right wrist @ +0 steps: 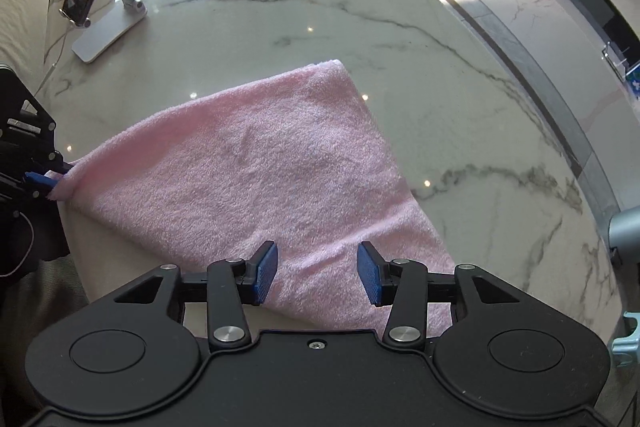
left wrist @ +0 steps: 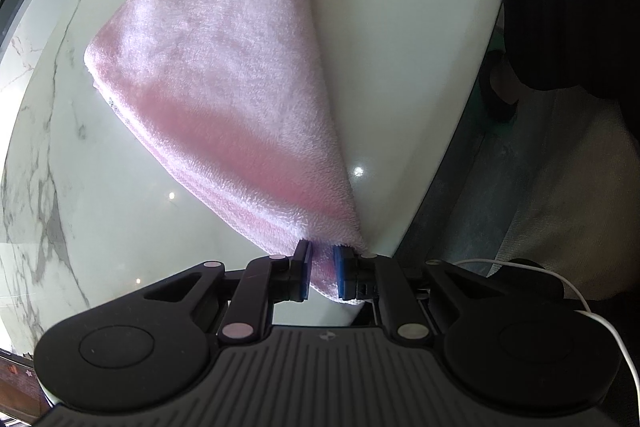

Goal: Fold towel
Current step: 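Open both grippers and release the folded towel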

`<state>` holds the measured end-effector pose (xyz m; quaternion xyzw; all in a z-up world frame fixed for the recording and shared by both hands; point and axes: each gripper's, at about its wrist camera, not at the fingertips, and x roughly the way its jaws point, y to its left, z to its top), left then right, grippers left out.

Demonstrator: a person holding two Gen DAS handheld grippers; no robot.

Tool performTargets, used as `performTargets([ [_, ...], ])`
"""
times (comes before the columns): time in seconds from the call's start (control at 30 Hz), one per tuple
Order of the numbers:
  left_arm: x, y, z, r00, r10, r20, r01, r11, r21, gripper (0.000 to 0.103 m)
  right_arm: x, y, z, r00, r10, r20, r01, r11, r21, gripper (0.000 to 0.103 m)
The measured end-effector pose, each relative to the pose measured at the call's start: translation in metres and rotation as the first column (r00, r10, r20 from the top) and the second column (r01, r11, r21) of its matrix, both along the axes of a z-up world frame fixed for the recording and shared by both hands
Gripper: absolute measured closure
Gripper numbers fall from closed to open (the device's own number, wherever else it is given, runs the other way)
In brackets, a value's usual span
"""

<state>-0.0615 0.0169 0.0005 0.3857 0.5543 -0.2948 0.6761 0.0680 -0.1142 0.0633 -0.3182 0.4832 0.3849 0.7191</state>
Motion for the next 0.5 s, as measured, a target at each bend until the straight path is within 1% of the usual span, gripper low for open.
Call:
performTargets([
  [0.1,0.001,0.003,0.001,1.0,0.028,0.008,-0.028,1.0,-0.007,0.09,-0.019,-0.027,-0.009,0.998,-0.055,-0.01,0.056,0.998,0.025,0.06],
  [0.2,0.003,0.013,0.007,0.996,0.084,0.015,-0.083,0.995,-0.047,0.088,-0.037,-0.055,-0.021,0.992,-0.128,-0.024,0.129,0.99,0.053,0.06],
  [0.27,0.004,0.02,0.013,0.992,0.121,0.027,-0.119,0.99,-0.076,0.081,-0.044,-0.069,-0.026,0.983,-0.178,-0.038,0.181,0.981,0.074,0.06],
  [0.33,0.004,0.028,0.022,0.985,0.165,0.043,-0.16,0.981,-0.107,0.076,-0.053,-0.085,-0.034,0.963,-0.266,-0.051,0.27,0.958,0.096,0.06],
  [0.4,0.006,0.036,0.033,0.972,0.228,0.06,-0.217,0.964,-0.151,0.073,-0.061,-0.1,-0.038,0.927,-0.371,-0.057,0.375,0.919,0.12,0.06],
  [0.5,0.009,0.043,0.054,0.929,0.357,0.103,-0.326,0.916,-0.232,0.067,-0.069,-0.115,-0.039,0.881,-0.467,-0.082,0.474,0.861,0.185,0.06],
])
